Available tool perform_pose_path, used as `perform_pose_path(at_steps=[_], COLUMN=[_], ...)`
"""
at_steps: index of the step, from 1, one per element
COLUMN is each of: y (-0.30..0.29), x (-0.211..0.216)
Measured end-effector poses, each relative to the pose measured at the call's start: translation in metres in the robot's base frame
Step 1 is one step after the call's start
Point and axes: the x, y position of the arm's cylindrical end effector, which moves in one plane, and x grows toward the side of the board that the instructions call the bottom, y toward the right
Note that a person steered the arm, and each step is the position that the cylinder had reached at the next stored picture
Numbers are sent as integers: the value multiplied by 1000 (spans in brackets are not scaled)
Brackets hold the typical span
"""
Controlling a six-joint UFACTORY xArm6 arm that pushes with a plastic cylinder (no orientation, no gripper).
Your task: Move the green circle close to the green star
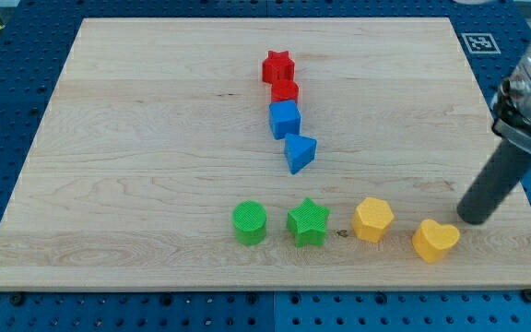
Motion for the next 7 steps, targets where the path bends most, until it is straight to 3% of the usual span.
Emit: perform_pose_path(at_steps=[1,2,5,7], y=[11,16,-25,-90], x=[38,45,1,-71])
